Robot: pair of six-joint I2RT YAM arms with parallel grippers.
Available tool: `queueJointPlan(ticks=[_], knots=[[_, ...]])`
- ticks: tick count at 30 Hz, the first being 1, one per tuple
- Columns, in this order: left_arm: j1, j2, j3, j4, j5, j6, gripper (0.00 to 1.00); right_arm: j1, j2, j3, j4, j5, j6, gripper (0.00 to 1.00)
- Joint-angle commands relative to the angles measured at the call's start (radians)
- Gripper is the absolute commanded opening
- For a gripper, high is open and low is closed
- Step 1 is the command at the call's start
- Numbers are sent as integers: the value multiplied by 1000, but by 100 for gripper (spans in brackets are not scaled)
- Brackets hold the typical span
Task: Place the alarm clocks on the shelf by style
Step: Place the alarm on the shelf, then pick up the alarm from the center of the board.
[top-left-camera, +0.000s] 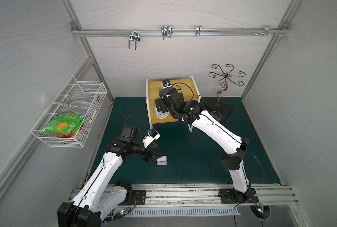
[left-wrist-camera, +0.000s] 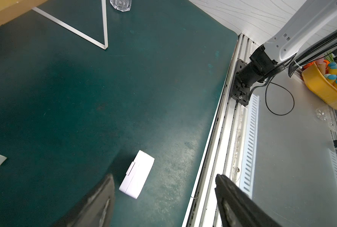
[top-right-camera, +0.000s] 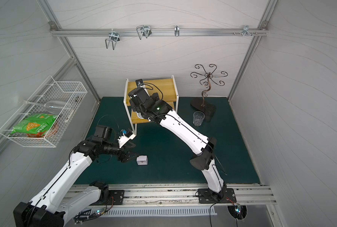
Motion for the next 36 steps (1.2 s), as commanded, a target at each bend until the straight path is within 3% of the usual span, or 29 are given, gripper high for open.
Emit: queueJointPlan(ticks=[1, 5, 12, 20, 28, 36], knots=[[4, -11, -2, 21, 7, 2, 83, 26, -127, -80, 32, -2, 17, 99], [4, -16, -5, 22, 2, 2, 83, 43, -246, -251, 50, -30, 50, 99], [4, -22, -19, 33, -4, -5, 83, 92, -499, -683, 173, -46, 128, 99], [4, -31, -32, 32, -29, -13, 82, 202, -697, -1098, 342, 8, 217, 99], [6, -42, -52, 64, -108, -28, 82, 343, -747, -1369, 492, 140, 373, 98], [63, -78, -86, 83, -135, -22, 82, 477, -630, -1464, 606, 263, 530, 98]])
